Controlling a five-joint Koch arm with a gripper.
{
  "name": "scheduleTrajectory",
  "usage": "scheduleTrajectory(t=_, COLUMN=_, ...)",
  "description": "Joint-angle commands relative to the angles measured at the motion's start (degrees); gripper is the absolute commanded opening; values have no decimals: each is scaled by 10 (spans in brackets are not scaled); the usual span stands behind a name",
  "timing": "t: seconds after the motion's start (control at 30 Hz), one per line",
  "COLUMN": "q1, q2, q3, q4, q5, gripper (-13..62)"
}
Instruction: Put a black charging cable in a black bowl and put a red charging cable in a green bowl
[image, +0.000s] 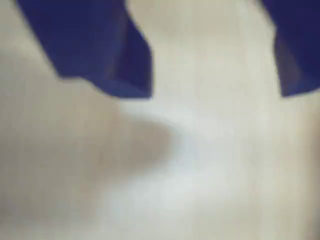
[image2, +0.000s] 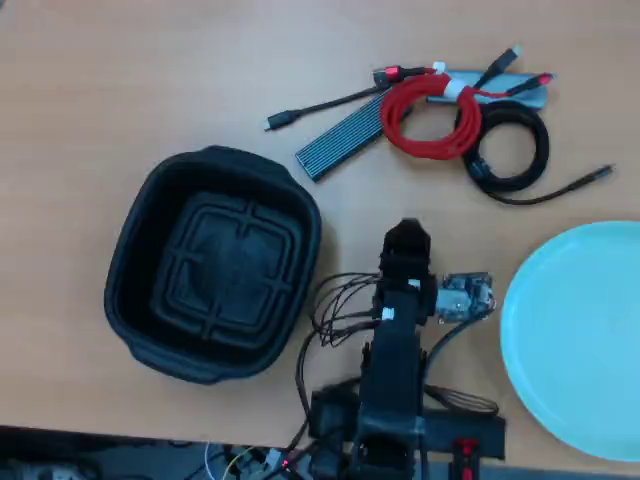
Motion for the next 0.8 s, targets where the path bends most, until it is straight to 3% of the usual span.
scheduleTrajectory(t=0.0, q1=4, q2=55, q3=-96, q4=-9, q5=-2, gripper=252)
scheduleTrajectory(t=0.43, q1=56, q2=46, q3=-341, q4=164, q5=34, gripper=252)
scheduleTrajectory(t=0.77, q1=72, q2=-182, q3=-524, q4=280, q5=139, gripper=258)
